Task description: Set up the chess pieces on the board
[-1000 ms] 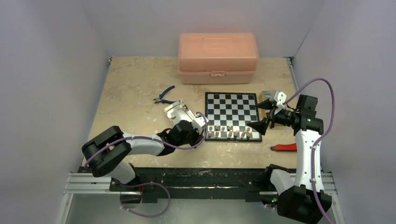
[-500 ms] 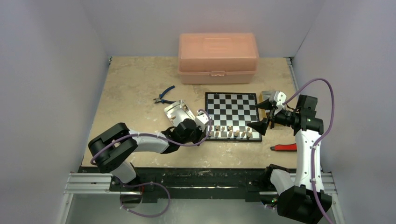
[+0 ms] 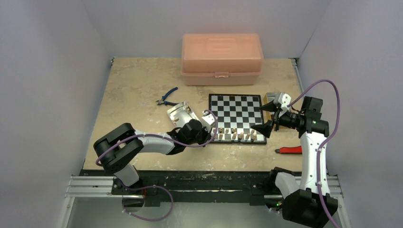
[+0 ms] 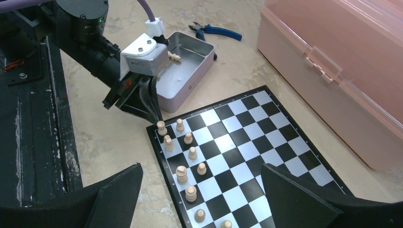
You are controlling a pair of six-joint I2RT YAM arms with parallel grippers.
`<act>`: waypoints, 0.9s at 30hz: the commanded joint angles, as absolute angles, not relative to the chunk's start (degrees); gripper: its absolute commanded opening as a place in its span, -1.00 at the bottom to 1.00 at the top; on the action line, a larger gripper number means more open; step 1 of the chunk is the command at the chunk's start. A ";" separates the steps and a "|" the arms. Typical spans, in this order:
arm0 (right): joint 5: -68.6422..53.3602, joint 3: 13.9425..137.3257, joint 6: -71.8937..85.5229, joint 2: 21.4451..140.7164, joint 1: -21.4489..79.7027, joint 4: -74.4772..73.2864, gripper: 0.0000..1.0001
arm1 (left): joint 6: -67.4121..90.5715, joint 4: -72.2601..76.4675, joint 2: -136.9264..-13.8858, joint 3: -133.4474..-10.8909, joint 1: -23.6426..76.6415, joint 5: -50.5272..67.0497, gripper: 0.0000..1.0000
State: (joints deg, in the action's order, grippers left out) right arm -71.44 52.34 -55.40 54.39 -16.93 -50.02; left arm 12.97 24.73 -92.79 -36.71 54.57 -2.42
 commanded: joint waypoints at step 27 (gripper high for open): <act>-71.37 53.00 -57.33 54.67 -16.60 -51.67 0.98 | 13.71 26.13 -95.71 -40.69 55.04 -1.67 -1.00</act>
